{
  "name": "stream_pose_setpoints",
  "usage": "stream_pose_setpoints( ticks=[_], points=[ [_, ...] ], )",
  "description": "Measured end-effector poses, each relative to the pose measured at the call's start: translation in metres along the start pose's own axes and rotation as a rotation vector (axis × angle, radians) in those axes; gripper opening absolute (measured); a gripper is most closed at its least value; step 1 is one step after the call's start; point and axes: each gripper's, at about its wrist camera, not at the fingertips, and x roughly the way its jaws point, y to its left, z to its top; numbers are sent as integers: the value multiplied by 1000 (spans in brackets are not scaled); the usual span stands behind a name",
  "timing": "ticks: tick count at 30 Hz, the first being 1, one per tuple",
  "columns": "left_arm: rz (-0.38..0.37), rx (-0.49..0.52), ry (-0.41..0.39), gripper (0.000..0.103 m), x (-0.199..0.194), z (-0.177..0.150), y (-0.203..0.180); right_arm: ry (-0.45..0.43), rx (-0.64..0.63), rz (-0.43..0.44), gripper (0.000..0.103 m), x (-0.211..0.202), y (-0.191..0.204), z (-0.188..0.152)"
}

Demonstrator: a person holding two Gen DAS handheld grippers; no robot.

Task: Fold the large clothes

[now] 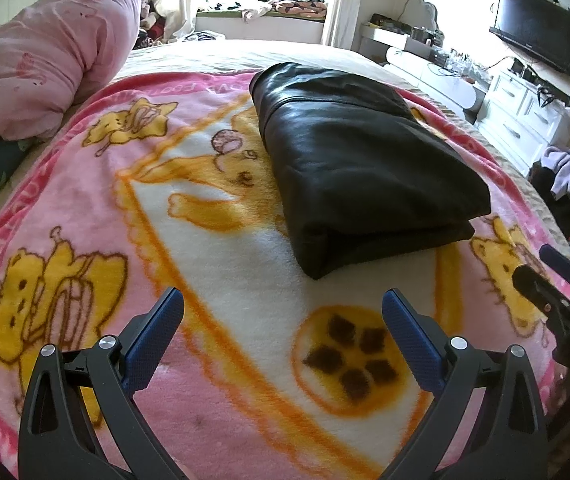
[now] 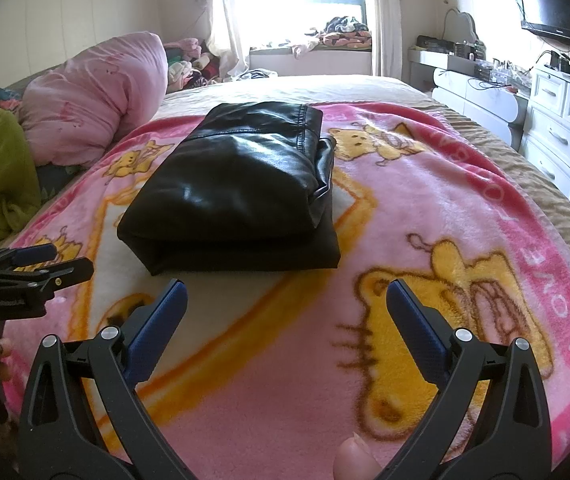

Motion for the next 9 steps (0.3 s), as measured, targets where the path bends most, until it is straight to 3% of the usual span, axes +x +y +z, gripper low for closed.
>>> stream_pose_setpoints(
  ticks=[4, 9],
  points=[
    [35, 1, 1, 99, 1, 1, 0, 0, 0, 0, 94, 0, 0, 0],
    [8, -1, -1, 99, 0, 1, 0, -1, -1, -1, 94, 0, 0, 0]
  ],
)
